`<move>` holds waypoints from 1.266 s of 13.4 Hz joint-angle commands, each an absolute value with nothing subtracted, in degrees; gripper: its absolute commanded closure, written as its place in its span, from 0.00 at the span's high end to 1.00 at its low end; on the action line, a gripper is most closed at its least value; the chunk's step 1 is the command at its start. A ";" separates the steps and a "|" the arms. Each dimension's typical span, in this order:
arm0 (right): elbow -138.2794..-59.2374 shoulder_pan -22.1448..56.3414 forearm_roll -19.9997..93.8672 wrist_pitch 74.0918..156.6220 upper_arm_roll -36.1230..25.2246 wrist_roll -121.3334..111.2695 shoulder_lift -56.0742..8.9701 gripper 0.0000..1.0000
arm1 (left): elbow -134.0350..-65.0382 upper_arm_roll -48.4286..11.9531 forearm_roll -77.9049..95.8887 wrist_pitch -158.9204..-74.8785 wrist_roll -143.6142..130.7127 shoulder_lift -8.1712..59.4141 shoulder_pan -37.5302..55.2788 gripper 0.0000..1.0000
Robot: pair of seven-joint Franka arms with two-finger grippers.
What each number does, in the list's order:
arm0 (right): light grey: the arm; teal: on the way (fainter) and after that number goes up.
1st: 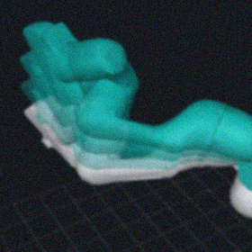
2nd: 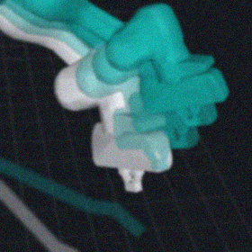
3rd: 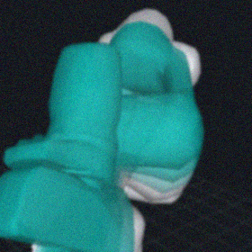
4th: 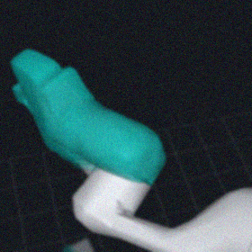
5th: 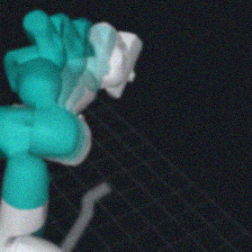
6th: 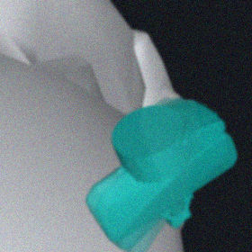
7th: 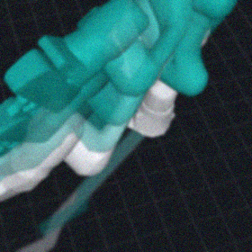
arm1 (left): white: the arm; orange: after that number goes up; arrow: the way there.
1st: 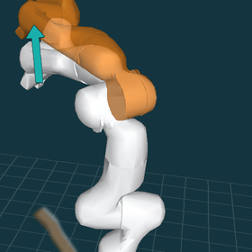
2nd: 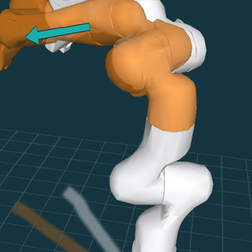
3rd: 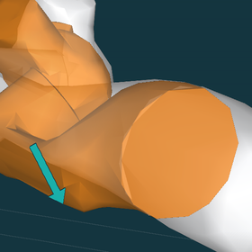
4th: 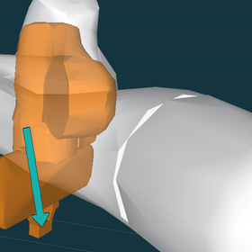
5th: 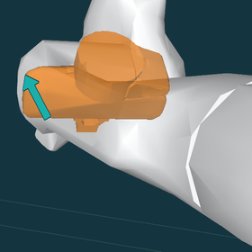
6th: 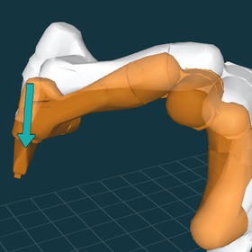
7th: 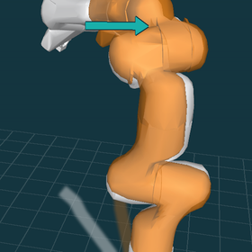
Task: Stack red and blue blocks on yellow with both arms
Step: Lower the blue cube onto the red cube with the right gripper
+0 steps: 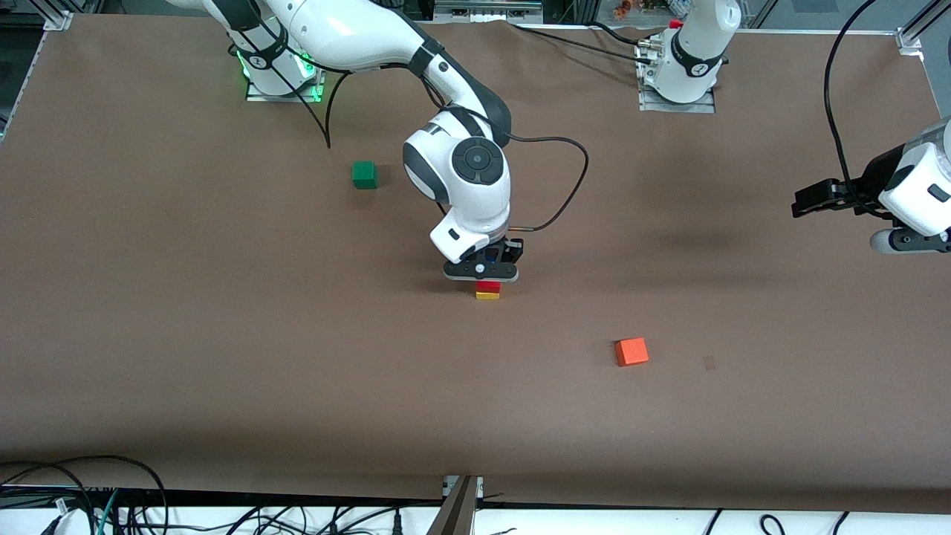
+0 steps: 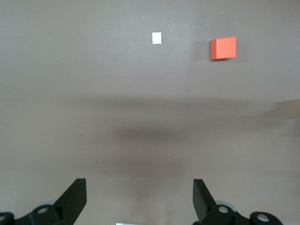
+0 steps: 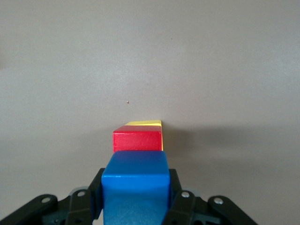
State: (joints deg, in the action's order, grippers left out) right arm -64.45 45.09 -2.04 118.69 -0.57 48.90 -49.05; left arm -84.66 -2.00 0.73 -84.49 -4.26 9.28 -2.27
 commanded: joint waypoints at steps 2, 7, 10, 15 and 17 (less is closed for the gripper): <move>-62.23 45.79 -2.99 118.48 -1.14 49.48 -50.19 0.38 | -84.29 -2.02 1.23 -84.81 -3.16 8.96 -2.90 1.00; -62.14 45.79 -2.99 119.00 -1.14 49.40 -50.19 0.38 | -84.29 -2.02 1.23 -84.81 -3.16 8.96 -2.90 1.00; -62.14 45.79 -2.99 119.62 -1.14 49.39 -50.19 0.39 | -84.29 -2.02 1.23 -84.81 -3.16 9.05 -2.99 1.00; -62.14 45.79 -2.99 119.71 -1.23 49.48 -50.89 0.40 | -84.29 -2.02 1.23 -84.81 -3.16 9.05 -2.90 1.00; -62.14 45.79 -2.99 120.32 -1.23 49.48 -50.98 0.45 | -84.20 -2.02 1.23 -84.81 -3.25 9.31 -2.90 1.00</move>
State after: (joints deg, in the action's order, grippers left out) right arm -64.35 45.17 -2.07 120.04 -0.63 48.90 -49.38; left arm -84.61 -1.96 0.73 -84.68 -4.26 9.28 -2.53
